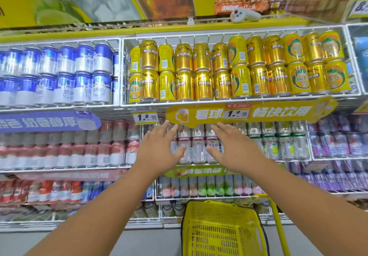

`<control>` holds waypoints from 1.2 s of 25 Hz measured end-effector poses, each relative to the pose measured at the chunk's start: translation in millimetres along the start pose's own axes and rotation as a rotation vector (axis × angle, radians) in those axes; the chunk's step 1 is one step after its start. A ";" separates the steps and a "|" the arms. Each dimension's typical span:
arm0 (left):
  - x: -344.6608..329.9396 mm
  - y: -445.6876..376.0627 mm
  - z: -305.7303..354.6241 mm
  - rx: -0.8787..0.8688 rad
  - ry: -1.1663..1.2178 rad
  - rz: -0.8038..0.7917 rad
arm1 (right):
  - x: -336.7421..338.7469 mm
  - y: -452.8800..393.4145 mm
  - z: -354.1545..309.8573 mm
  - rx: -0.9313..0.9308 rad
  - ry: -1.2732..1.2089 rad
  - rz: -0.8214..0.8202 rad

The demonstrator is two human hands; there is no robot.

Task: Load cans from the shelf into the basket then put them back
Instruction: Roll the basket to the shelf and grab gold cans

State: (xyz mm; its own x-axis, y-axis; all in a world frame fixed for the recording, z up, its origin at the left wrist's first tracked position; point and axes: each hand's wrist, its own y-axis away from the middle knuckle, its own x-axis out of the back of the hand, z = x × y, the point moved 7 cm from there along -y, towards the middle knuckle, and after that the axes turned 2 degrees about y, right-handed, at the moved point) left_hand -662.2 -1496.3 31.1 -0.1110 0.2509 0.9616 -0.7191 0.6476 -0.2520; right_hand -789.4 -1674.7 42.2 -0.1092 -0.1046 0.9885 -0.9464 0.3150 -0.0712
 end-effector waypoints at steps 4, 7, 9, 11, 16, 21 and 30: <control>18.3 -9.5 -1.7 0.045 0.025 0.066 | 18.6 -8.9 -1.7 0.038 0.005 0.029; 34.3 -15.6 -3.3 0.108 0.033 0.099 | 32.1 -18.5 -2.2 0.081 -0.002 0.050; 44.8 -22.5 -5.9 0.162 0.062 0.110 | 40.1 -24.3 -2.9 0.093 -0.027 0.051; 55.8 -29.8 -9.7 0.229 0.105 0.137 | 49.6 -32.5 -7.0 0.124 -0.039 0.050; 72.9 -57.5 -25.9 0.395 0.282 0.204 | 87.8 -74.5 -32.2 0.183 -0.159 0.093; 78.7 -93.1 -49.1 0.419 0.350 0.273 | 121.8 -129.0 -67.3 0.085 -0.362 0.121; 76.0 -139.5 -92.6 0.549 0.446 0.310 | 131.3 -218.9 -124.1 -0.199 -0.753 0.084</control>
State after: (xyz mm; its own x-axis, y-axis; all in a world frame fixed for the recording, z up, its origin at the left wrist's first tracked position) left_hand -506.8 -1501.0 129.2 -0.1602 0.7040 0.6919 -0.9503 0.0795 -0.3009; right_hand -558.8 -1640.3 204.1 -0.4221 -0.6623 0.6191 -0.8613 0.5060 -0.0458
